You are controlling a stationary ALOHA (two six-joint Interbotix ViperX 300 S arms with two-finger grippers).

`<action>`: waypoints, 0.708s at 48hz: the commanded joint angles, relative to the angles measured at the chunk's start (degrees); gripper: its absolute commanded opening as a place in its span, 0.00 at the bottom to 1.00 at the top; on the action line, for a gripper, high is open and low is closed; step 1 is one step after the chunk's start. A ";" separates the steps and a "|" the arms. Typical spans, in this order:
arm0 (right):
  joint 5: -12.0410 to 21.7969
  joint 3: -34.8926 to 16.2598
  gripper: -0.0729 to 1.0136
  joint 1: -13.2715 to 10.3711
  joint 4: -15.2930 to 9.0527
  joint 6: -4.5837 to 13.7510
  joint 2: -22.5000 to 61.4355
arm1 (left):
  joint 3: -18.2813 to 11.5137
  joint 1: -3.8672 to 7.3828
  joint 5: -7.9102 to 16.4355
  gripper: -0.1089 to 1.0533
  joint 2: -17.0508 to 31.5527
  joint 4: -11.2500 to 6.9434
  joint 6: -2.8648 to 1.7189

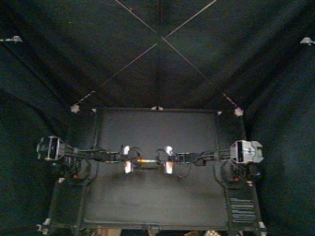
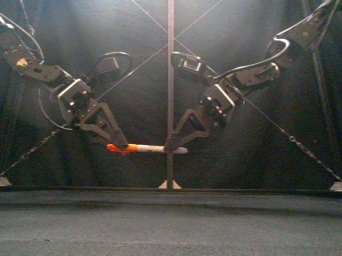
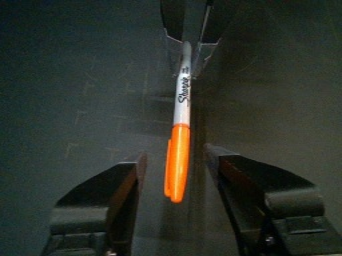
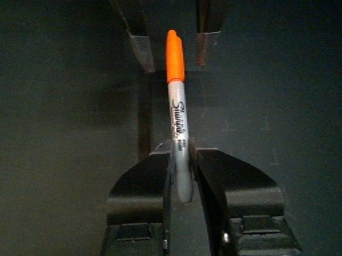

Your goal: Uncap the pen

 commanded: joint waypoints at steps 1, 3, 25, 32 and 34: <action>-0.26 -0.79 0.56 0.09 0.26 0.09 -2.29 | -1.41 0.88 -0.35 0.56 -0.18 0.35 -0.18; -0.26 -0.79 0.57 0.09 0.35 0.09 -2.37 | -1.32 1.05 -0.35 0.54 -0.26 0.53 -0.18; -6.33 10.20 0.57 -0.44 3.69 0.09 -8.70 | 1.76 3.60 2.02 0.51 -3.16 3.34 -0.18; -9.23 13.89 0.57 -0.70 4.57 0.09 -11.69 | 3.34 3.60 2.02 0.51 -5.10 3.43 -0.26; -9.58 14.50 0.56 -0.79 4.57 0.09 -12.22 | 3.78 3.69 2.02 0.51 -5.80 3.43 -0.26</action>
